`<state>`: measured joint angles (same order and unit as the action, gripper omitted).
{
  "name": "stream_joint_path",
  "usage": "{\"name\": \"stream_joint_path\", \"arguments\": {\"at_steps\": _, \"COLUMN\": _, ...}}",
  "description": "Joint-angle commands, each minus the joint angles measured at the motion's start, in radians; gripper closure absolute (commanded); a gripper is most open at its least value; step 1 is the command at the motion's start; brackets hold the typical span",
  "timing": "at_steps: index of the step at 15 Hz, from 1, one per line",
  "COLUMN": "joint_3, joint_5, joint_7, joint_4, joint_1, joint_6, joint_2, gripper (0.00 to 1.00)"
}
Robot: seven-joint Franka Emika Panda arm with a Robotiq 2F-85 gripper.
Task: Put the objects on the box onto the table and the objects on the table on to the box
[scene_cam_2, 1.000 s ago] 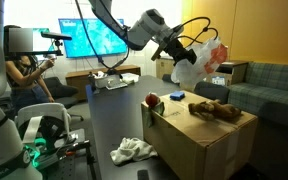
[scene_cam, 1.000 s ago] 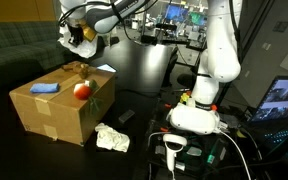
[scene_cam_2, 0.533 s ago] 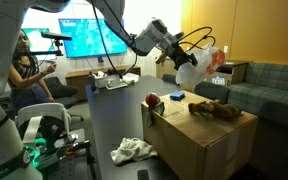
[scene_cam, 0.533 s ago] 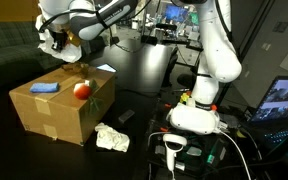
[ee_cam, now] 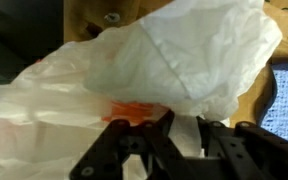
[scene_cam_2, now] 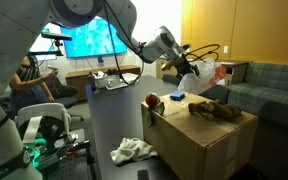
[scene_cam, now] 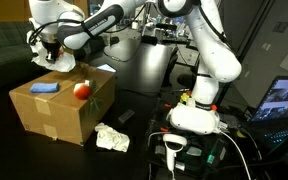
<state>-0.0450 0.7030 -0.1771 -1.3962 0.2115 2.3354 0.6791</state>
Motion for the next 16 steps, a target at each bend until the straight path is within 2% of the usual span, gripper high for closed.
{"name": "stream_joint_path", "arguments": {"at_steps": 1, "joint_3": 0.000, "joint_5": -0.105, "joint_7": 0.130, "joint_4": 0.148, "joint_1": -0.003, "joint_6": -0.018, "joint_2": 0.106, "gripper": 0.98}}
{"name": "stream_joint_path", "arguments": {"at_steps": 6, "joint_3": 0.015, "joint_5": -0.242, "joint_7": 0.237, "joint_4": 0.246, "joint_1": -0.009, "joint_6": -0.049, "joint_2": 0.189, "gripper": 0.98}}
{"name": "stream_joint_path", "arguments": {"at_steps": 11, "joint_3": 0.024, "joint_5": -0.331, "joint_7": 0.291, "joint_4": 0.324, "joint_1": -0.024, "joint_6": -0.103, "joint_2": 0.247, "gripper": 0.96}}
{"name": "stream_joint_path", "arguments": {"at_steps": 13, "joint_3": 0.027, "joint_5": -0.353, "joint_7": 0.298, "joint_4": 0.346, "joint_1": -0.029, "joint_6": -0.121, "joint_2": 0.262, "gripper": 0.65}}
{"name": "stream_joint_path", "arguments": {"at_steps": 14, "joint_3": 0.030, "joint_5": -0.360, "joint_7": 0.298, "joint_4": 0.354, "joint_1": -0.031, "joint_6": -0.130, "joint_2": 0.267, "gripper": 0.60}}
{"name": "stream_joint_path", "arguments": {"at_steps": 16, "joint_3": 0.037, "joint_5": -0.370, "joint_7": 0.296, "joint_4": 0.370, "joint_1": -0.033, "joint_6": -0.141, "joint_2": 0.278, "gripper": 0.45}}
